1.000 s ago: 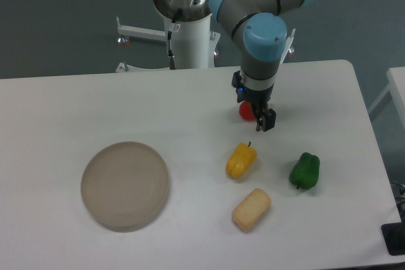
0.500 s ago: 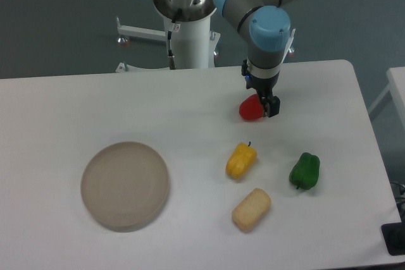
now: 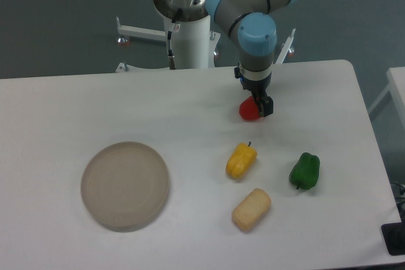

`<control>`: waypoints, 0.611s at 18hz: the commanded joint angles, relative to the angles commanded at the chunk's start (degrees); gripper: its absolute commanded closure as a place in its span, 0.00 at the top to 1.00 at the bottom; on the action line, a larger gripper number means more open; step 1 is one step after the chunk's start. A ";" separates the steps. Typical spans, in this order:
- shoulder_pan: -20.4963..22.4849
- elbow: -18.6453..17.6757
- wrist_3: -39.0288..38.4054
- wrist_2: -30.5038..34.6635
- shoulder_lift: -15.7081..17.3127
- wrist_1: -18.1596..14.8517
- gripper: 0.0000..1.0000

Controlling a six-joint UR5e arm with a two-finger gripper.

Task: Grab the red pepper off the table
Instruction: 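Lower the open gripper around the red pepper, then close the gripper on the red pepper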

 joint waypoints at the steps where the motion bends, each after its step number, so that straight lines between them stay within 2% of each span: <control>1: -0.09 0.00 0.35 0.00 -0.26 0.00 1.00; 9: -1.32 -0.79 0.97 0.00 -2.20 0.53 1.00; 10: -1.32 -0.88 0.97 0.00 -2.20 0.53 0.91; 11: -1.32 -0.88 0.97 -0.09 -2.20 0.53 0.77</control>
